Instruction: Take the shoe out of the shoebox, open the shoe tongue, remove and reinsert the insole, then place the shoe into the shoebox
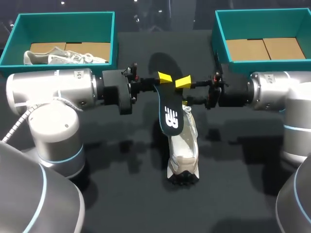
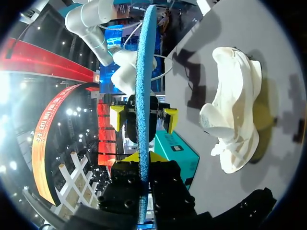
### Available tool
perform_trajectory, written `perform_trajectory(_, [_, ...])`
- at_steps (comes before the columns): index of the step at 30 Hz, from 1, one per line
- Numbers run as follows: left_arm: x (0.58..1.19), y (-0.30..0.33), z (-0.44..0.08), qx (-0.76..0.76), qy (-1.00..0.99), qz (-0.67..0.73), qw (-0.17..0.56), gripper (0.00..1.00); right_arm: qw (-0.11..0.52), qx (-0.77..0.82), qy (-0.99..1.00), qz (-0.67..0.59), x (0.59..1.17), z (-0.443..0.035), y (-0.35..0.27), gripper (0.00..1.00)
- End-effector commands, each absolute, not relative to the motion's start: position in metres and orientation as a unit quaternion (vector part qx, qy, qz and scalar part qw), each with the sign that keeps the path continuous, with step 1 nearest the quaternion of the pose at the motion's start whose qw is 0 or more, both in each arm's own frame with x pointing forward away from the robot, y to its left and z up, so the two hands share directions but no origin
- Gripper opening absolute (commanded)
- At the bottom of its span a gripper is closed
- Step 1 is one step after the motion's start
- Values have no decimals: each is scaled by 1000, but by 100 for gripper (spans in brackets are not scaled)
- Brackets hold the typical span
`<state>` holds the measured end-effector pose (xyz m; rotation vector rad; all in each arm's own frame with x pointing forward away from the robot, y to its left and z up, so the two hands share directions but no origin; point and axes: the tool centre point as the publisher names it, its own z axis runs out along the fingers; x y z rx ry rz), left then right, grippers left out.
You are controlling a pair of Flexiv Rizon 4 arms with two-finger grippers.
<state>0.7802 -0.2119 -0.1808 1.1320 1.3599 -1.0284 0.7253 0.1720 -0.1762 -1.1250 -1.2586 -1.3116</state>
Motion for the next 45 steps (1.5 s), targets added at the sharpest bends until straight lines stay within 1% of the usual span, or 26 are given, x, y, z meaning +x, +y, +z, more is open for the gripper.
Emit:
perform_trajectory(1, [766,-191,-171,476,572,-426,514,0,466,-441,-540,-545,716,-180,131,100])
perform_trajectory(10, [751,-177,-171,470,577,-411,527,0,466,-441,-540,-545,716,-180,131,100])
perform_trajectory(15, [743,-172,-170,471,583,-414,516,0,466,-441,-540,-545,716,-180,131,100])
perform_trajectory(18, [738,-167,-166,459,599,-425,500,0,415,-451,-606,-508,715,-178,127,100])
perform_trajectory(20, [734,-162,-160,424,633,-461,455,0,363,-447,-648,-500,711,-176,122,100])
perform_trajectory(22, [731,-161,-158,399,662,-484,410,0,308,-457,-693,-465,705,-180,114,100])
perform_trajectory(37, [731,-161,-158,399,662,-484,410,0,308,-457,-693,-465,705,-180,114,100])
perform_trajectory(38, [727,-163,-156,394,668,-478,412,0,293,-428,-728,-448,704,-180,113,100])
perform_trajectory(41, [717,-165,-150,369,692,-485,386,0,254,-380,-779,-430,695,-185,103,100])
perform_trajectory(44, [702,-165,-148,349,714,-495,350,0,221,-340,-815,-414,685,-191,91,100])
perform_trajectory(45, [697,-165,-147,340,721,-509,325,0,217,-313,-826,-414,681,-193,88,100])
